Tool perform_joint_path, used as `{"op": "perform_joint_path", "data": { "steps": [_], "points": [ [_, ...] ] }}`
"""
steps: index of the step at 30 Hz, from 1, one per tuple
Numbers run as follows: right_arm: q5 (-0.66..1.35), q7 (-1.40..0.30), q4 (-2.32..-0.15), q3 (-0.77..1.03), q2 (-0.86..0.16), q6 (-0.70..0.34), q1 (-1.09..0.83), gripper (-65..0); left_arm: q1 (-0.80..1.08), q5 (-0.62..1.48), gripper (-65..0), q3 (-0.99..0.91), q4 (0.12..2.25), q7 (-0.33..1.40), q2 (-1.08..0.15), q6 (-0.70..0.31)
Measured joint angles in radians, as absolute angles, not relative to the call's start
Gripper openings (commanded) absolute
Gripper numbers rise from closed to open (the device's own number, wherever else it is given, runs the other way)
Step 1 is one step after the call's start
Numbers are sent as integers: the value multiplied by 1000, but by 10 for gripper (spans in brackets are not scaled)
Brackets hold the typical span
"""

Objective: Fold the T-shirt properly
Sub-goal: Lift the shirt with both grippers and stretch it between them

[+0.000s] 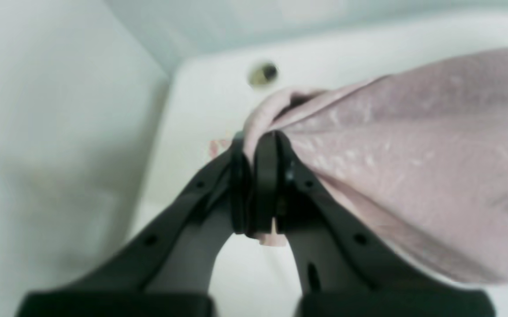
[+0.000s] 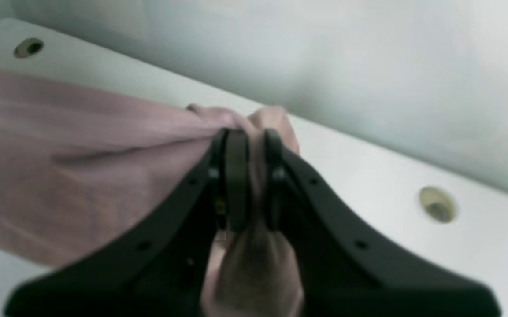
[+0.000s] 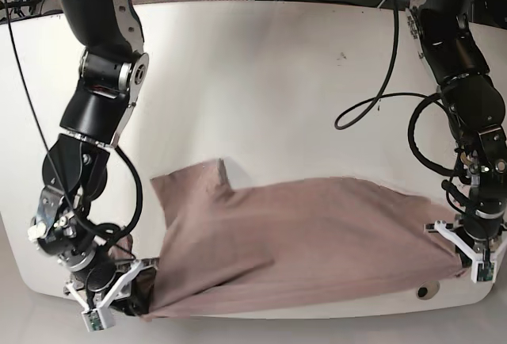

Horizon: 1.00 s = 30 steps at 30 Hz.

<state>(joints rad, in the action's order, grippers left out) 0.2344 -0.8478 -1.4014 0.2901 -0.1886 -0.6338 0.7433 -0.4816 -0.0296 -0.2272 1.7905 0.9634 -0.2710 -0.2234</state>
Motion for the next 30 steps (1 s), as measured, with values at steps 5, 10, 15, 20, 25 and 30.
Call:
{"op": "perform_joint_path", "data": {
  "steps": [5, 10, 15, 20, 25, 30],
  "points": [
    [230, -894, -1403, 296, -213, -644, 843, -636, -596, -17, -650, -224, 1826, 1033, -270, -237],
    [242, -947, -1475, 292, -233, -708, 884, -636, -615, -10, -650, -222, 1871, 1057, -307, -237],
    [247, -969, -1557, 293, -242, -707, 780, -636, -537, -7, -650, -224, 1900, 1043, -306, -236],
    [234, -1000, -1604, 295, -232, -710, 590, -636, -412, -6, -650, -224, 1897, 1043, -299, -239],
    [228, -978, -1699, 302, -196, -703, 400, -636, -229, -35, -650, -228, 1900, 965, -299, -290],
    [216, -992, -1747, 305, -171, -702, 209, -636, -46, -31, -650, -229, 1898, 895, -300, -295]
  ]
}}
